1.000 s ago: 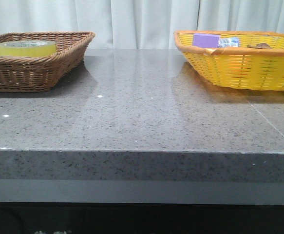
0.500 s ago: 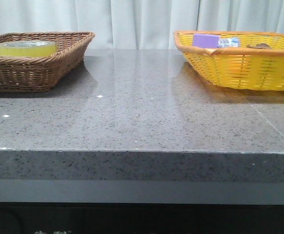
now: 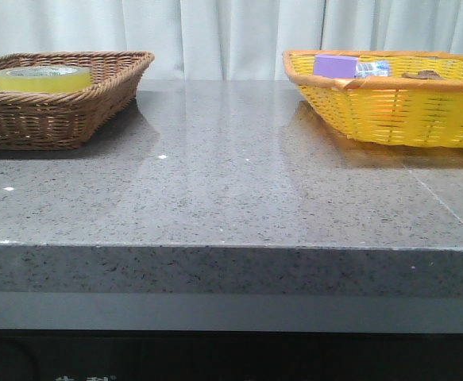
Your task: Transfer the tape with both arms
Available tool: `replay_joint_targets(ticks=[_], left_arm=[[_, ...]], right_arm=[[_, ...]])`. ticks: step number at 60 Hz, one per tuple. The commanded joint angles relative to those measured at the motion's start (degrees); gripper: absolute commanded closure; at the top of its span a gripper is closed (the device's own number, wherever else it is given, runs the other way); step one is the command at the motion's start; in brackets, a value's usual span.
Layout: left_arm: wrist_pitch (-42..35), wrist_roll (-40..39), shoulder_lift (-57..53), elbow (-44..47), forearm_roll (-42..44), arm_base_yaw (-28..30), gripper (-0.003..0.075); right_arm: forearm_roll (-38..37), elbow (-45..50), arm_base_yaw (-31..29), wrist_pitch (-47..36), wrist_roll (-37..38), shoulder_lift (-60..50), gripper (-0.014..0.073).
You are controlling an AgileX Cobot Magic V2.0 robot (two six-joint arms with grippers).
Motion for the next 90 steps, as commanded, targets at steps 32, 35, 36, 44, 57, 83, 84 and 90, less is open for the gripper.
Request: replay_joint_targets(ticks=[32,35,36,44,57,83,84,90], left_arm=[[-3.52,-0.08,0.49,-1.27,-1.24,-0.29,0.0740],[-3.52,-0.08,0.49,-1.27,-1.24,-0.29,0.0740],[-3.52,-0.08,0.49,-1.27,-1.24,-0.29,0.0740],[-3.89,-0.08,0.28,-0.98,-1.24,-0.29,0.0740],[-9.41,-0.72,-4.31,3.19,1.17,-0.29,0.0740],[-30.35,-3.45,-12.37,22.83,0.70,-0.29,0.0740],[-30.76,-4.00,-12.88,23.41,1.07,-0.29,0.0740],[-34.17,-6.60,-16.60,28.00,2.96,-0.29,0.0740]], right_arm=[[0.92,-1.35,-0.18,-3.65,-0.09,-0.01,0.0664],[0.92,-1.35,-0.18,-3.65,-0.09,-0.01,0.0664],[0.92,-1.35,-0.18,-3.65,-0.09,-0.01,0.0664],[0.92,-1.35,-0.18,-3.65,-0.09,-0.01,0.0664],[0.92,-1.35,-0.18,-3.65,-0.09,-0.01,0.0664],[0.92,-1.35,-0.18,-3.65,-0.09,-0.01,0.0664],[0.92,-1.35,-0.18,-3.65,-0.09,-0.01,0.0664],[0.92,-1.35,-0.18,-3.65,-0.09,-0.01,0.0664]])
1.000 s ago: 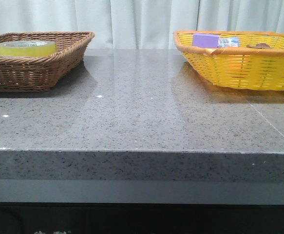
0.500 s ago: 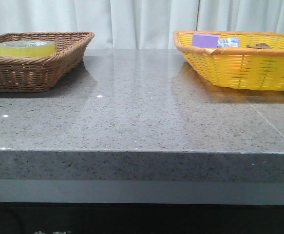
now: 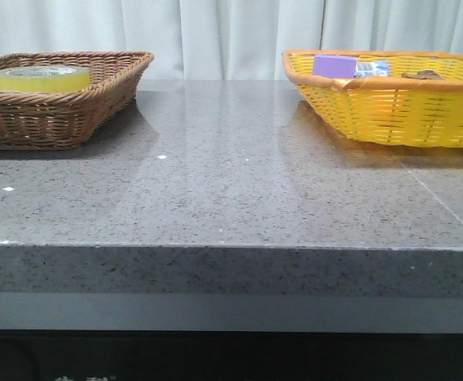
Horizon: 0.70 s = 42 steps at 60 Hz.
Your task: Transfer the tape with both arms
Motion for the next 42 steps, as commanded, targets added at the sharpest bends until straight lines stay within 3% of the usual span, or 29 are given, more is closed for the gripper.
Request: replay_joint_targets(ticks=[1,33,42], left_arm=[[-8.30,-3.10,-2.16,2.36,1.30,-0.29,0.0740],[-36.56,-4.90,-10.75,25.89,2.61,-0.29,0.0740],[-36.15,-4.90,-10.75,26.53,2.61,-0.61,0.0740]], right_arm=[[0.87,-1.35,-0.18,-3.73,-0.09,-0.01,0.0664],[0.87,-1.35,-0.18,-3.73,-0.09,-0.01,0.0664],[0.87,-1.35,-0.18,-3.88,-0.09,-0.01,0.0664]])
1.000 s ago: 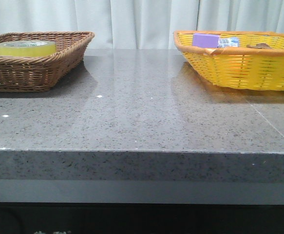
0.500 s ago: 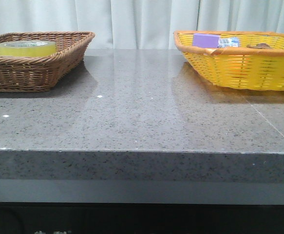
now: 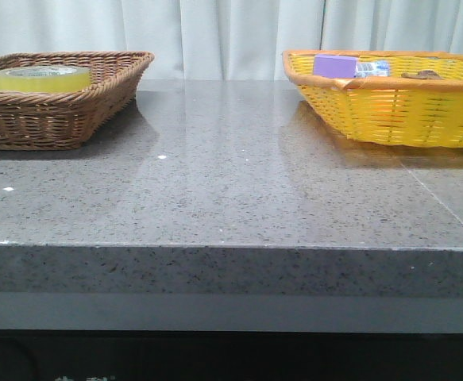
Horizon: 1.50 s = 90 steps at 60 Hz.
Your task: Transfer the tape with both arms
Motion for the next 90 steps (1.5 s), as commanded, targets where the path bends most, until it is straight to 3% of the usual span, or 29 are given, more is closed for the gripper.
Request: replay_joint_targets(ticks=[1,80,90], left_arm=[[-5.20,-0.70,-1.21,2.22,-0.10,-0.61,0.0740],[-5.20,-0.70,-1.10,2.22,-0.10,-3.00,0.0740],[-5.20,-0.70,-1.10,2.22,-0.17,-3.00,0.0740]], right_arm=[[0.87,-1.35,-0.18,-4.01,-0.09,-0.01,0.0664],[0.87,-1.22,-0.18,-4.15,-0.15,-0.36,0.0664],[-1.93,3.43,-9.40,-10.33,-0.49,-5.83,0.0664]])
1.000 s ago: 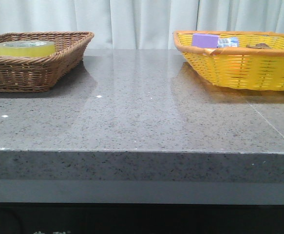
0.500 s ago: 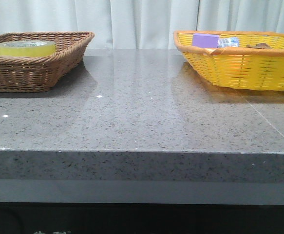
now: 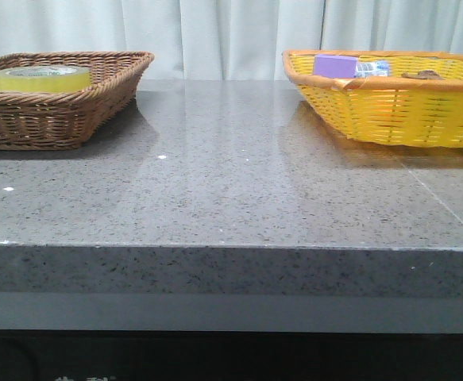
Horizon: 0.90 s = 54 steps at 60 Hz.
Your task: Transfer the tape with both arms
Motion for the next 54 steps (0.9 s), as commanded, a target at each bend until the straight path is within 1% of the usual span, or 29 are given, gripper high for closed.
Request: replay_joint_targets(ticks=[1,7,14,18,24,34,42,48,54], left_arm=[[-5.11,-0.70,-1.10,2.22,-0.17,-0.38,0.0740],[-5.11,-0.70,-1.10,2.22,-0.17,-0.38,0.0740],[-5.11,-0.70,-1.10,2.22,-0.17,-0.38,0.0740],[-5.11,-0.70,-1.10,2.22,-0.17,-0.38,0.0740],[-5.11,-0.70,-1.10,2.22,-0.17,-0.38,0.0740],[-5.11,-0.70,-1.10,2.22,-0.17,-0.38,0.0740],[-5.11,-0.70,-1.10,2.22,-0.17,-0.38,0.0740],[-5.11,-0.70,-1.10,2.22,-0.17,-0.38,0.0740],[-5.11,-0.70,-0.99,2.22,-0.17,-0.38,0.0740]], right_arm=[[-1.11,2.18,-5.83,-8.95,-0.49,-3.75,0.0664],[-2.03,8.29,-11.47,-16.72,-1.55,-9.75,0.0664],[-2.95,16.97,-16.09,-26.12,-1.67,-17.33,0.0664],[-2.77,22.77,-17.57,-31.05,-1.67,-21.33,0.0664],[-2.66,30.82,-17.64,-36.50,-1.61,-26.89,0.0664],[-2.53,41.21,-17.64,-41.59,-1.61,-33.31,0.0664],[-2.53,46.79,-17.64,-45.90,-1.61,-35.85,0.0664],[-2.53,49.75,-17.97,-48.76,-1.61,-37.27,0.0664],[-2.53,49.84,-19.76,-47.46,-1.61,-37.59,0.0664]])
